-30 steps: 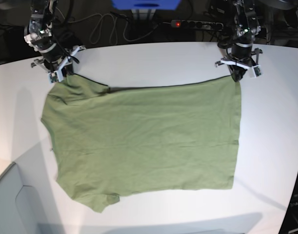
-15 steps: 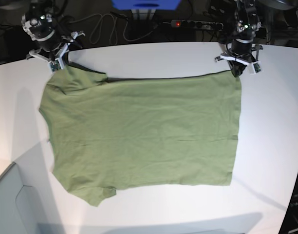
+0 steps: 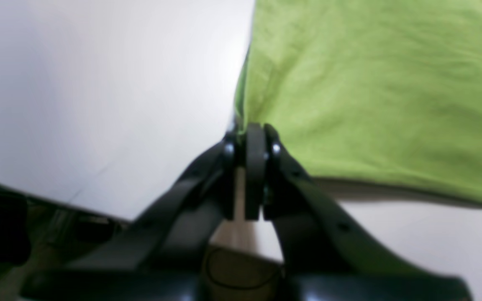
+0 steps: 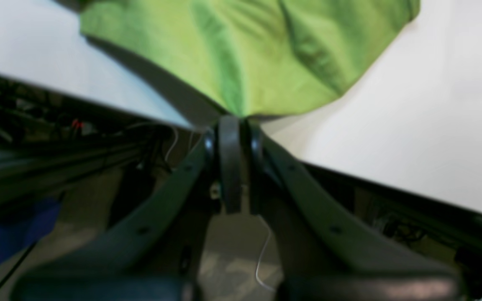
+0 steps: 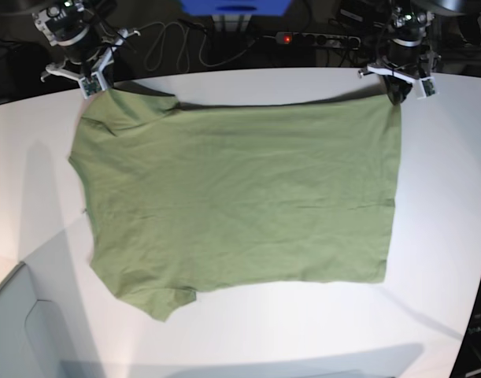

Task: Fold the T-shirt properly
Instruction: 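Lift the held shoulders and pull the shirt toward the robot, then lower the shoulders and fold the collar edge over onto the shirt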

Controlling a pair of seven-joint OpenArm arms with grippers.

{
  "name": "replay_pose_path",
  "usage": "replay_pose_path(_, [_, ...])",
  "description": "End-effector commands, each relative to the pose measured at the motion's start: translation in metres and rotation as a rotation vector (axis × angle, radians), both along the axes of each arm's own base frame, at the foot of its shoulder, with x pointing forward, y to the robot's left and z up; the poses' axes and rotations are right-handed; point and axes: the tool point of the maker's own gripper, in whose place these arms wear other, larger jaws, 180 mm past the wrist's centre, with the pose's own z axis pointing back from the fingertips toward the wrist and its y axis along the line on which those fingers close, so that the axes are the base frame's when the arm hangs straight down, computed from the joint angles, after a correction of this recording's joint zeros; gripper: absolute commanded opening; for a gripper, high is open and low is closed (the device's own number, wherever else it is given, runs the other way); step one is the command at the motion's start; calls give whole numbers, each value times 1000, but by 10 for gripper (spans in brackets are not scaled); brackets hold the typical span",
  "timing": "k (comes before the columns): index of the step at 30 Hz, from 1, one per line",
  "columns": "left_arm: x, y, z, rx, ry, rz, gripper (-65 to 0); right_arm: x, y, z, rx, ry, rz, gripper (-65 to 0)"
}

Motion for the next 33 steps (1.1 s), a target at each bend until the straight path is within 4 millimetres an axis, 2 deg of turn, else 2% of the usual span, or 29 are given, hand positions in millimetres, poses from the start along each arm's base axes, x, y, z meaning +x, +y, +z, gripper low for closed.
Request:
replay_pose_path(1, [2, 3, 11, 21, -32, -4, -650, 2, 1, 7, 3, -30, 15, -648])
replay_pose_path(12, [-14, 1, 11, 23, 5, -12, -650, -9, 8, 9, 37, -44, 17, -648])
replay_pose_path(20, [-13, 1, 11, 24, 1, -10, -650, -5, 10, 10, 45, -56, 10, -648])
replay_pose_path(22, [-12, 2, 11, 23, -1, -10, -650, 2, 11, 12, 47, -76, 12, -648])
replay_pose_path(33, [25, 5, 23, 38, -91, -12, -650, 52, 9, 28, 33, -198, 12, -648])
